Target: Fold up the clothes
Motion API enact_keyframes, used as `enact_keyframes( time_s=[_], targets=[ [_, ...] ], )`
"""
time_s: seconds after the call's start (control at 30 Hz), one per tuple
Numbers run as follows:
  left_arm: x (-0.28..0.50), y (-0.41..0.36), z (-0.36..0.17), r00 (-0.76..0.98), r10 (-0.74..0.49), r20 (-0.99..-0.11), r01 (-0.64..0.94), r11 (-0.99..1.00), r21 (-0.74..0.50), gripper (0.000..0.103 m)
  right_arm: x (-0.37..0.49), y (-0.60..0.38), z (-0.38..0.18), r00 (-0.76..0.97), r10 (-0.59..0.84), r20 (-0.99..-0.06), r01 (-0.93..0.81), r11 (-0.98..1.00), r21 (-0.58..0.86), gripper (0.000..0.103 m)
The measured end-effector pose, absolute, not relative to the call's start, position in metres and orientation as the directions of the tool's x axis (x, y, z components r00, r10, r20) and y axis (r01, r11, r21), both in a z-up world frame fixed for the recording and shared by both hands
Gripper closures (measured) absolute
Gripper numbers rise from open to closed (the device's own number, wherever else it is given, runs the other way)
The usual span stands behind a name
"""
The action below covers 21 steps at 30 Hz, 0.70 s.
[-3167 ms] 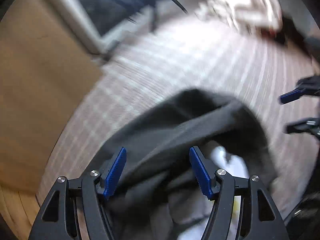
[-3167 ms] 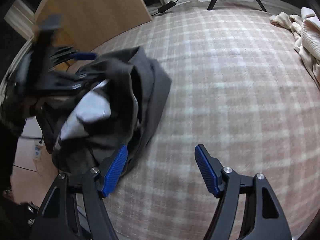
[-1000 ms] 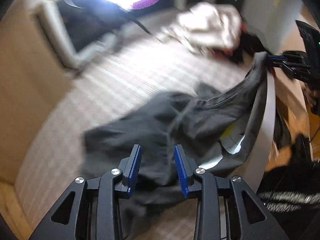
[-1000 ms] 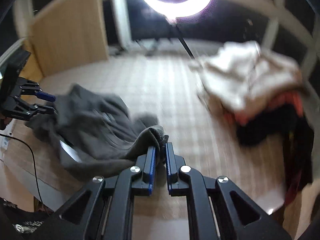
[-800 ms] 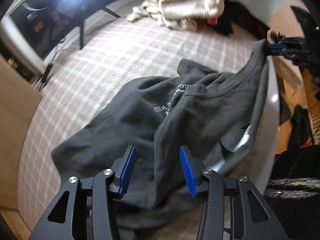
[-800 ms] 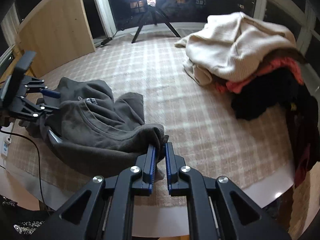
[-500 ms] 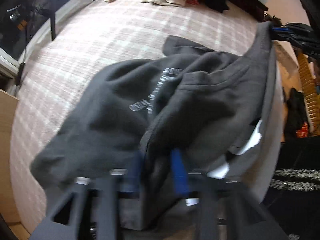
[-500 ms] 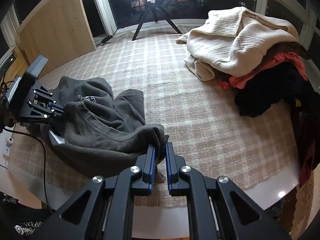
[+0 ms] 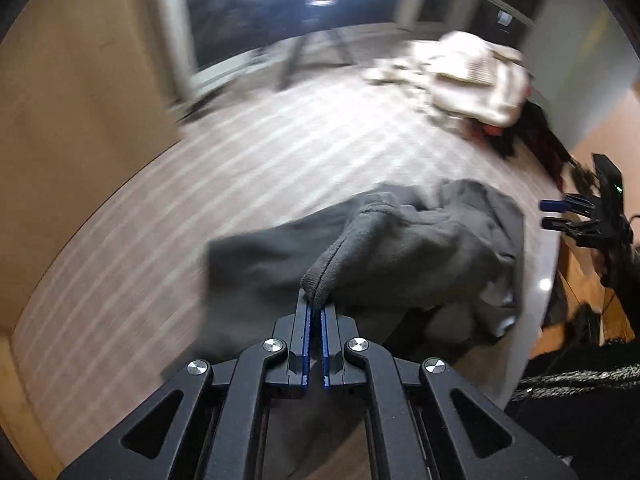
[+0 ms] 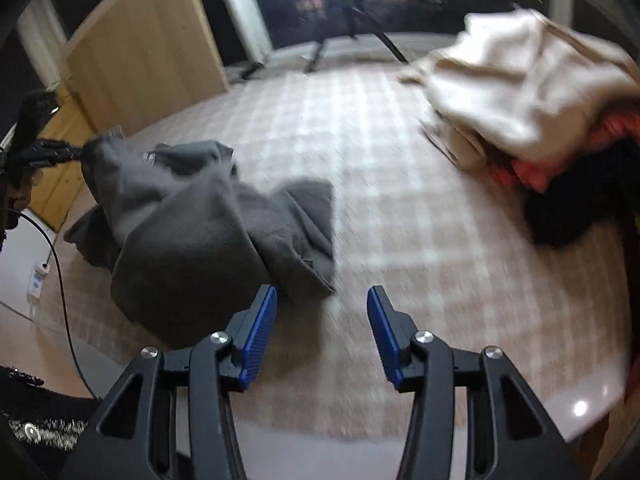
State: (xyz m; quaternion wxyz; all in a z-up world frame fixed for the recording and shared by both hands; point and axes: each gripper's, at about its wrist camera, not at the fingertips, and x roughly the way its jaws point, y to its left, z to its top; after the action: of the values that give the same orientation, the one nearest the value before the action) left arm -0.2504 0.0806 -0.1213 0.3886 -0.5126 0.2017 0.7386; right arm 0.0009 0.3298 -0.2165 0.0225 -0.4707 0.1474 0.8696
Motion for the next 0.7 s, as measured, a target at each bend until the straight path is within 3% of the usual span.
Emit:
enact_keyframes(
  time_s=[0.2,0.33,0.37,0.4,0.47,0.57,0.7],
  targets=[
    [-0.261,0.023,-0.148,-0.177,0.335,-0.925,-0.688,-0.715,-0.127,0.100,-0.056,0.310,-0.224,-0.519,-0.224,-0.825,-0.002,-0.965,0.263,0.054],
    [-0.257,0.016,-0.159,-0.168,0.341,-0.925,-0.670,-0.728,-0.147,0.100,-0.088,0.287,-0.244,-0.422,-0.204,-0.883,0.089,-0.979,0.183,0.055],
    [-0.256,0.015,-0.160,-0.170,0.342,-0.924,-0.667,-0.730,-0.148,0.100,-0.091,0.282,-0.248,-0.401,-0.209,-0.892,0.110,-0.978,0.179,0.063],
    [-0.255,0.014,-0.162,-0.172,0.344,-0.923,-0.664,-0.733,-0.149,0.100,-0.094,0.278,-0.251,-0.379,-0.213,-0.900,0.132,-0.976,0.176,0.101],
    [-0.253,0.009,-0.163,-0.182,0.351,-0.919,-0.651,-0.743,-0.155,0.100,-0.091,0.275,-0.243,-0.391,-0.194,-0.900,0.144,-0.978,0.149,0.098],
    [-0.250,0.004,-0.150,-0.221,0.391,-0.893,-0.630,-0.757,-0.175,0.100,-0.080,0.284,-0.192,-0.508,-0.146,-0.849,0.107,-0.989,0.107,0.099],
    [-0.244,-0.007,-0.081,-0.323,0.473,-0.820,-0.636,-0.750,-0.182,0.100,-0.072,0.295,-0.063,-0.727,-0.022,-0.686,0.027,-1.000,0.003,0.099]
  ],
)
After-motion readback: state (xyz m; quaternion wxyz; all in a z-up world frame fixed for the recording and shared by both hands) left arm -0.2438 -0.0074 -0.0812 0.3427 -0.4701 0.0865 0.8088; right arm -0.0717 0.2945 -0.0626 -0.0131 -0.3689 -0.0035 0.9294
